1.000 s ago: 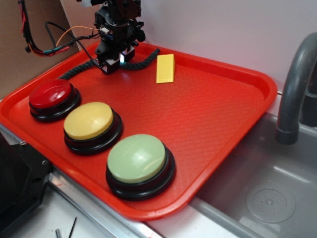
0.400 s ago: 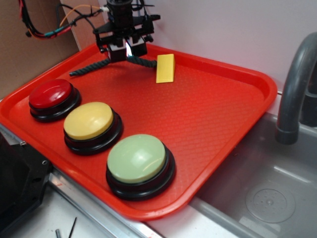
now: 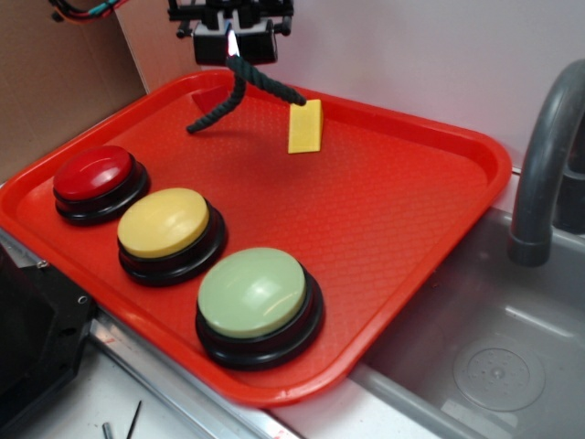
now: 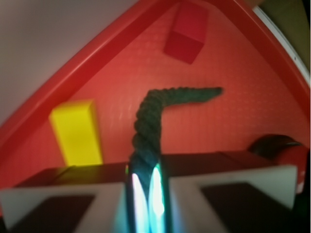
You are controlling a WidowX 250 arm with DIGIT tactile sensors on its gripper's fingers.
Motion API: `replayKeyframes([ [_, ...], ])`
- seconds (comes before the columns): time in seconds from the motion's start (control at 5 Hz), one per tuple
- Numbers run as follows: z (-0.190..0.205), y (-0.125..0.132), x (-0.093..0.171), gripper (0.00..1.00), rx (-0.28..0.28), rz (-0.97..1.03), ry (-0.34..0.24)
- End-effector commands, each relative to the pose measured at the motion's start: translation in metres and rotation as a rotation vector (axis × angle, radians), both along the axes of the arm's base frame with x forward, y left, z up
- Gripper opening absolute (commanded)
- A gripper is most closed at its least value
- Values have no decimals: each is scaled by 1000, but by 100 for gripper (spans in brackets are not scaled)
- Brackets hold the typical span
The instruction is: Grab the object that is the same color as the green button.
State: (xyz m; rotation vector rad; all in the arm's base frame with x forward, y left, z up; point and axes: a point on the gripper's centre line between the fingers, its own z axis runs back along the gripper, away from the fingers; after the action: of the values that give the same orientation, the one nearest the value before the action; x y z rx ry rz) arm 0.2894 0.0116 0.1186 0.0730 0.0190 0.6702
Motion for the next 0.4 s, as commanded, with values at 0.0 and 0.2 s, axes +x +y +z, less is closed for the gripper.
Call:
replayKeyframes([
  [0.0,76,-6,-16,0,-64,-274,-112],
  [0.2,89,-17,-33,0,-64,-344,-161],
])
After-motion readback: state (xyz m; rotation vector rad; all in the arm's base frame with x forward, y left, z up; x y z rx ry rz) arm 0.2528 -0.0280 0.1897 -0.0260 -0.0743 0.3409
